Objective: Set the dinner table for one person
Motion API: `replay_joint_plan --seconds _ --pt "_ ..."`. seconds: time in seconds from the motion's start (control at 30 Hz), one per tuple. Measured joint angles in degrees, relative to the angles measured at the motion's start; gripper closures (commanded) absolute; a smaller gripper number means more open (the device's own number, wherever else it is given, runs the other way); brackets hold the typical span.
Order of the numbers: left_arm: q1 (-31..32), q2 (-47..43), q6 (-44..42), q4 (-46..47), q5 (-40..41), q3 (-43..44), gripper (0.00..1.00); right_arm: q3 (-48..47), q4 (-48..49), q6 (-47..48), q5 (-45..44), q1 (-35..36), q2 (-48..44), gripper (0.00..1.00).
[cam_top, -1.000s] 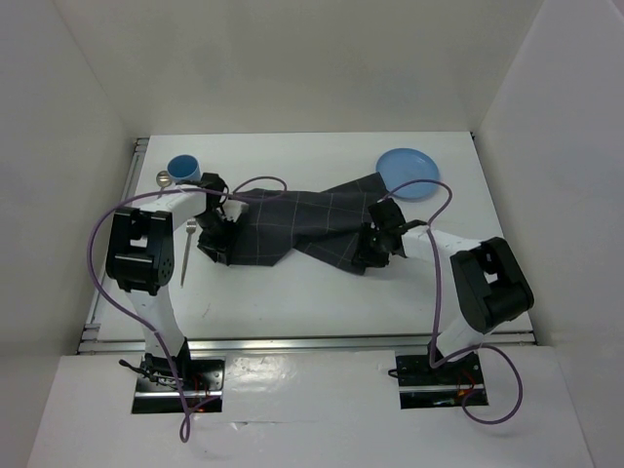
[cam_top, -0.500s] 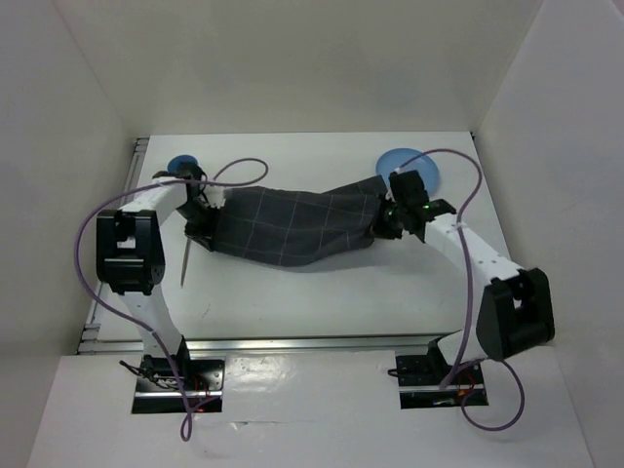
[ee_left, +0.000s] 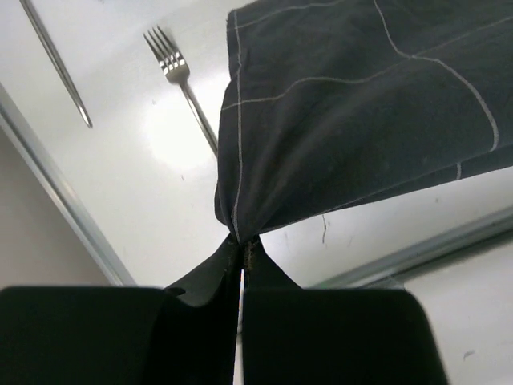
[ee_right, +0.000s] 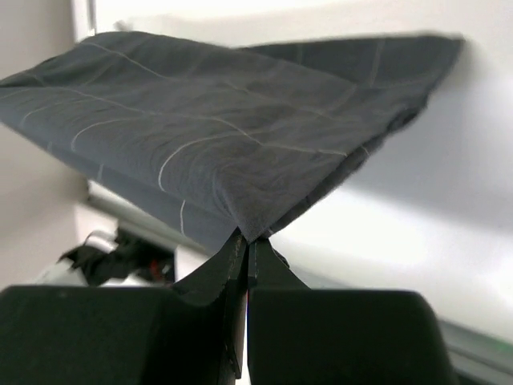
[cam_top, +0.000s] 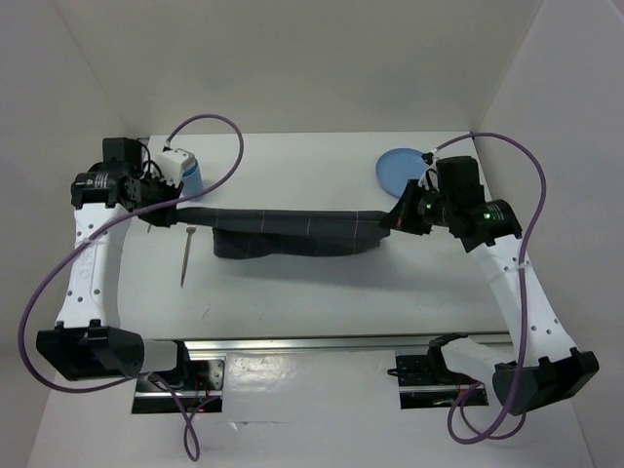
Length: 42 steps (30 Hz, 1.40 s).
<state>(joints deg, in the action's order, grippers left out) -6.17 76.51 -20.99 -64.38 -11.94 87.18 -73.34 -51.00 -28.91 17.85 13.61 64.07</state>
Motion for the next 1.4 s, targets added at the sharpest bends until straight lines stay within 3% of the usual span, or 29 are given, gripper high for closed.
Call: replay_joint_plan --seconds 0.2,0.37,0.47,0.57,0.63,0.7,0.9,1.03,1.17,1.37,1.4 --pt "-0.4 -1.6 -1.4 -6.9 0.7 5.7 1.0 -11.3 -8.2 0.0 4.0 0.0 0.7 1.0" --pt "-0.6 7.1 0.4 -8.9 -0.1 21.2 1.0 -20.5 -8.0 2.4 4.2 -0.1 8.8 1.0" --pt "-0.8 21.2 2.7 -10.6 -1.4 38.6 1.0 -31.2 -6.9 4.8 4.2 -0.6 20.7 1.0" --pt "-0.6 35.9 5.1 -9.6 -1.4 55.0 1.0 -52.1 -5.4 6.5 6.4 -2.8 40.0 1.0" --pt "-0.1 40.5 6.2 -7.8 -0.3 57.0 1.0 -65.4 -3.5 6.2 8.8 -5.2 51.4 1.0" --pt "0.9 41.0 6.7 -5.4 0.9 53.9 1.0 -72.5 -0.2 4.2 12.3 -8.2 58.8 1.0" --pt "5.1 34.7 7.6 3.6 2.1 46.2 1.0 -55.6 14.2 -1.7 18.6 -13.4 55.4 1.0" --pt "5.8 28.1 6.0 8.2 2.4 40.9 1.0 -44.4 17.2 -0.6 20.4 -13.2 49.4 1.0" --pt "6.0 22.3 4.6 11.3 3.8 27.3 1.0 -29.8 19.1 2.1 21.0 -13.0 41.6 1.0" --pt "6.2 21.3 3.1 11.6 5.6 3.9 1.0 -3.7 21.0 4.4 20.8 -12.9 32.3 1.0" --pt "6.2 21.3 2.9 11.1 5.7 0.8 1.0 0.5 20.9 4.5 20.6 -12.9 31.2 0.95"
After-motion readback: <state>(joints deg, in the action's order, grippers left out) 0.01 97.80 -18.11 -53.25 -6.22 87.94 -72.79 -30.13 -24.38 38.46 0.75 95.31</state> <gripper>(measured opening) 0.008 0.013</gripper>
